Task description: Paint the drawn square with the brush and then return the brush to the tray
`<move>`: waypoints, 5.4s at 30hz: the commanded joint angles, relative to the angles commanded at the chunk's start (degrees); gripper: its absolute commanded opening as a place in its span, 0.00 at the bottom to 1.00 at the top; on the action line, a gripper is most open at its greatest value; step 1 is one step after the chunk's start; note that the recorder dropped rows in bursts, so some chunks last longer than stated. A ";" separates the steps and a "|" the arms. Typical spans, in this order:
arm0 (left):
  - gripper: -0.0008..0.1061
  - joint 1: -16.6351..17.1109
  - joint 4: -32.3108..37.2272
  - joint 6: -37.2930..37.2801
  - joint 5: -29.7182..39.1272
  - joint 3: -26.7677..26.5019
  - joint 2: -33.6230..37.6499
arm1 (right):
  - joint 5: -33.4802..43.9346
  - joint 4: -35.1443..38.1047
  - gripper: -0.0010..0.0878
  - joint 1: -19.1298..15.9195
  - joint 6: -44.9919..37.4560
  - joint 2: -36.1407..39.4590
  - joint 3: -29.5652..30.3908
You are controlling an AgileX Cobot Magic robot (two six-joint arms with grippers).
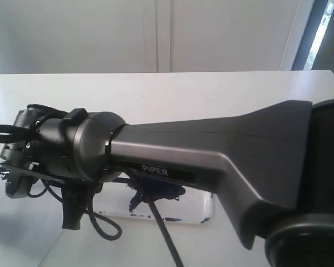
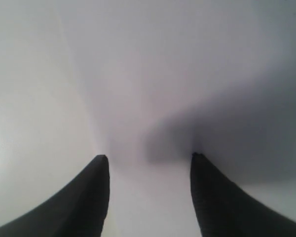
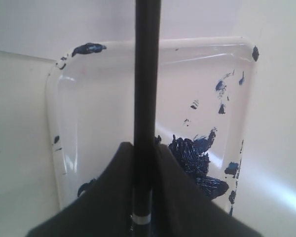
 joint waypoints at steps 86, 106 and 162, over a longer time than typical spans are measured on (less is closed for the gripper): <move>0.48 0.00 -11.23 1.46 4.68 0.00 1.13 | 11.26 -2.98 0.01 0.00 -2.48 2.05 0.10; 0.48 0.00 -11.23 1.46 4.87 0.00 1.13 | 11.26 -0.12 0.01 0.00 0.09 1.92 0.10; 0.48 0.00 -11.23 1.46 2.45 0.00 1.13 | 11.26 -0.01 0.01 0.00 3.57 -2.76 7.12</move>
